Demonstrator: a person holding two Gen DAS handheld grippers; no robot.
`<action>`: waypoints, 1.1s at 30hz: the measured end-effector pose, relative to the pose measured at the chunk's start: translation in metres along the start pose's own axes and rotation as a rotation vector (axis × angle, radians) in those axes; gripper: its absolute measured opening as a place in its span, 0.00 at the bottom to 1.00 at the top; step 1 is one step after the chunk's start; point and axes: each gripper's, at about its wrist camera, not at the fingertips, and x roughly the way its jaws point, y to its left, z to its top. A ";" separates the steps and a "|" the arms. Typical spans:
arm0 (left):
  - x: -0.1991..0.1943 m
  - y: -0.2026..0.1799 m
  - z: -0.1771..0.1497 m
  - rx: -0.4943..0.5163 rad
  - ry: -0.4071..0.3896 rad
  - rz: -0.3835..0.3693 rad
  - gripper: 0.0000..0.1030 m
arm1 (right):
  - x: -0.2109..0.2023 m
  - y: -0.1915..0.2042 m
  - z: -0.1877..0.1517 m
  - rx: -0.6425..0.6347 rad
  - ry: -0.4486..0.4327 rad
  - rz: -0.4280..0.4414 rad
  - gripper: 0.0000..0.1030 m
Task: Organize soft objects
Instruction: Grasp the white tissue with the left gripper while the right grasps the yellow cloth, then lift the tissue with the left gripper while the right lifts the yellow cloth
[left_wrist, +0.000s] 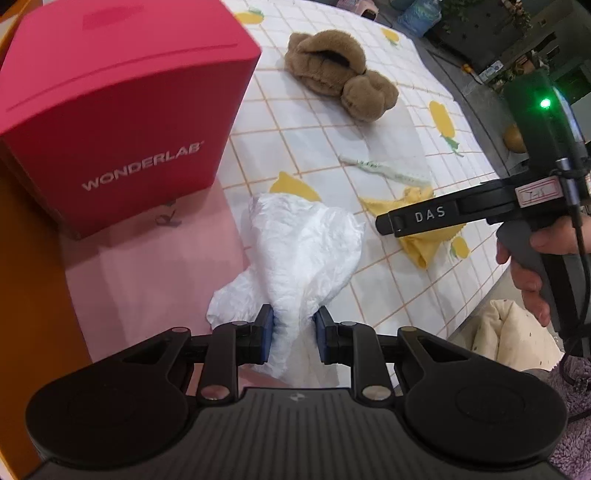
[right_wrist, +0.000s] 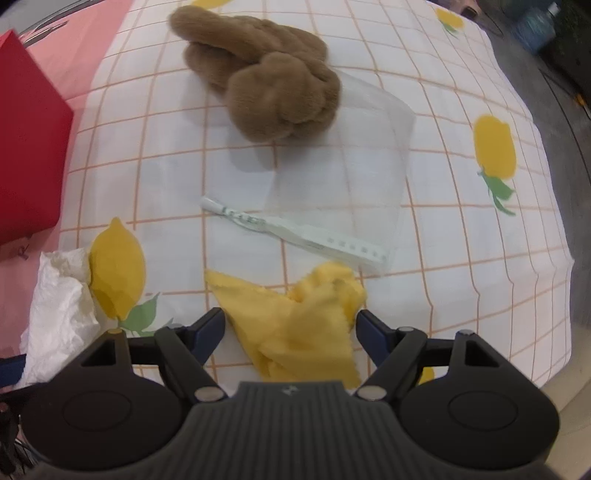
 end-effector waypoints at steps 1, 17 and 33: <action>0.001 -0.002 0.000 0.006 0.001 0.008 0.25 | 0.000 0.001 0.000 -0.003 -0.001 0.002 0.74; 0.031 -0.037 0.019 0.075 0.089 0.090 0.83 | -0.005 0.009 0.000 -0.034 -0.025 0.039 0.60; 0.023 -0.045 0.020 0.073 0.080 0.177 0.25 | -0.013 0.002 -0.008 -0.055 -0.096 0.032 0.06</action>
